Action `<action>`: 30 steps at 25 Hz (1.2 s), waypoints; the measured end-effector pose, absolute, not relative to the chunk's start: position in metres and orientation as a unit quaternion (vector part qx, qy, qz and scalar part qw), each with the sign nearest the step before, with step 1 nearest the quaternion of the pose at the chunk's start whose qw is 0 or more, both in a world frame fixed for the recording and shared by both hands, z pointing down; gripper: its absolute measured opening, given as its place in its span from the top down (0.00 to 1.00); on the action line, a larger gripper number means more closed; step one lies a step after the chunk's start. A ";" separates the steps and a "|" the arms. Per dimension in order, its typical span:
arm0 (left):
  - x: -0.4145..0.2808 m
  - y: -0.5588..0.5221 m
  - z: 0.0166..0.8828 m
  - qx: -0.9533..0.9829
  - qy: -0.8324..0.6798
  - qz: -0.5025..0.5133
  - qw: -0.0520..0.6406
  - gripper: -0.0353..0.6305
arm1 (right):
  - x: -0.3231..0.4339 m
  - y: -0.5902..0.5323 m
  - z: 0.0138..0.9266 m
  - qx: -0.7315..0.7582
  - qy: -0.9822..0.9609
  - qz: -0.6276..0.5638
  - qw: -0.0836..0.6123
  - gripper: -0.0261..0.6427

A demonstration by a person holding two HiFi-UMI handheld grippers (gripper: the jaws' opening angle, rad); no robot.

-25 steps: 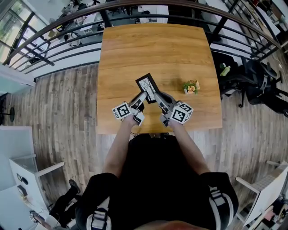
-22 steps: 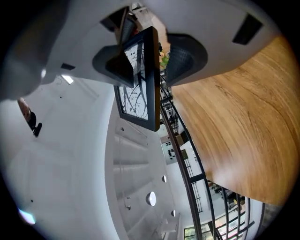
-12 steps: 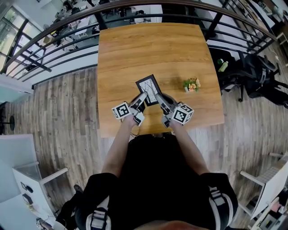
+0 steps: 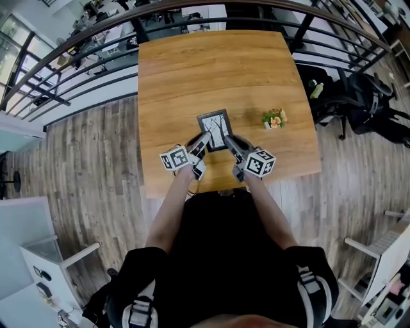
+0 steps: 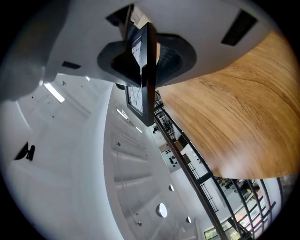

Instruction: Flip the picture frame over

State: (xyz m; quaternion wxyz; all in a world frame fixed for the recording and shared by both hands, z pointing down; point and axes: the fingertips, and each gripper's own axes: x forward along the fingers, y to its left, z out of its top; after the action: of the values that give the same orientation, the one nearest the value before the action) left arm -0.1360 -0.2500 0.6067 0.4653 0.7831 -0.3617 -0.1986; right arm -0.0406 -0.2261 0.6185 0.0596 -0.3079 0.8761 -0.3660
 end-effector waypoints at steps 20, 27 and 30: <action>-0.112 -0.230 0.679 0.767 -0.370 -0.044 0.522 0.78 | -0.022 -0.199 0.699 -0.403 0.840 -0.356 -0.078 0.78; -0.101 -0.228 0.703 0.754 -0.387 -0.025 0.530 0.77 | -0.012 -0.197 0.722 -0.405 0.835 -0.353 -0.120 0.78; -0.095 -0.229 0.714 0.749 -0.395 -0.013 0.533 0.77 | -0.007 -0.199 0.733 -0.410 0.829 -0.357 -0.134 0.77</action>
State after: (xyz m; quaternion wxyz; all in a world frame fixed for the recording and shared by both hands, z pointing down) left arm -0.0950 -0.2292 0.7144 0.5326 0.7486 -0.3946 -0.0130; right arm -0.0071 -0.1987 0.7332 -0.1336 -0.4099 0.8285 -0.3572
